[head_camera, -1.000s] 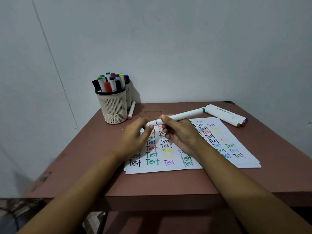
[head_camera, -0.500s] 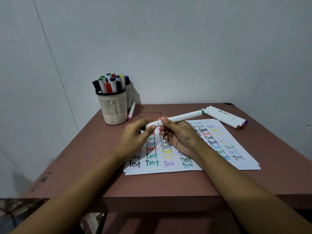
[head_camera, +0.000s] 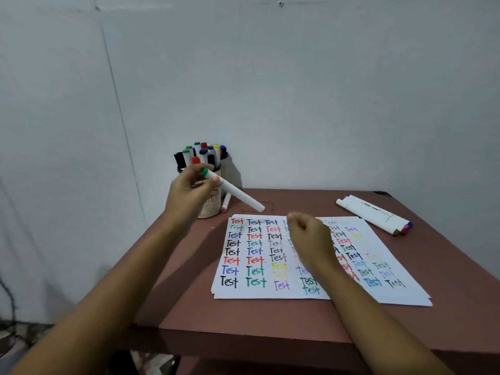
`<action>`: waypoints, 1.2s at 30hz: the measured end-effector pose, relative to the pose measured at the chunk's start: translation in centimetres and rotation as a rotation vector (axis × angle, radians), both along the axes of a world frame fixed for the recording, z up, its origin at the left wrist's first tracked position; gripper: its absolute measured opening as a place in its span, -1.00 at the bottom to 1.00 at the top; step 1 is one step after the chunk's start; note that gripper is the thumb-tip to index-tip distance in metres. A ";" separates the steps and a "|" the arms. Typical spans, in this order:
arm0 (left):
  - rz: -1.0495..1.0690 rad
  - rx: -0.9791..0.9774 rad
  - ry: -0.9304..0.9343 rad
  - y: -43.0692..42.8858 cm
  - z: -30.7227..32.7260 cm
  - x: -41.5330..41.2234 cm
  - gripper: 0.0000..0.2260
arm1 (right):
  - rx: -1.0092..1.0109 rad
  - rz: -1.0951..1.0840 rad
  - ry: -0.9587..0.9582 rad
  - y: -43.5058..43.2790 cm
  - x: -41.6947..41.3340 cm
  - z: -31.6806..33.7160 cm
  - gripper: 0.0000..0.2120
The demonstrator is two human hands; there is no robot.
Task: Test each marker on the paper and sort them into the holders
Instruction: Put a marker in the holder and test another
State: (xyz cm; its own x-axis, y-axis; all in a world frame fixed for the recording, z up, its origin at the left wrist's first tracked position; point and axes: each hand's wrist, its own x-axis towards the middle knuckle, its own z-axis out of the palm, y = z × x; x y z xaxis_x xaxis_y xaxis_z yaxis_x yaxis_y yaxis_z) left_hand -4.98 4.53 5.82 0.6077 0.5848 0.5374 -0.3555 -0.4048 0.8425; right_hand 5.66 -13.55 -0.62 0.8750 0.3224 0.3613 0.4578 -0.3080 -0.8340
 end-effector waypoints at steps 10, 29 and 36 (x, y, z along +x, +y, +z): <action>0.417 0.362 -0.026 6.9 9.9 0.9 -0.70 | -0.484 0.144 -0.310 0.5 0.7 -1.9 -0.74; 0.566 0.980 0.570 8.1 6.5 4.1 -0.72 | -0.501 0.144 -0.317 0.7 0.4 -1.1 -0.72; 0.589 0.941 0.314 7.1 3.5 3.4 -0.75 | -0.525 0.141 -0.333 0.7 0.5 -1.1 -0.71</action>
State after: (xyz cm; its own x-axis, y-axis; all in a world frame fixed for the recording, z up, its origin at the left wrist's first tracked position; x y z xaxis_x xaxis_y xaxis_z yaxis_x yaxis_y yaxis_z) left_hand -1.54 11.64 9.29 0.5578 0.2705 0.7846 0.2690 -0.9533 0.1373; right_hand 6.12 -12.86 -1.71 0.6790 0.6345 0.3692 0.7327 -0.5544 -0.3947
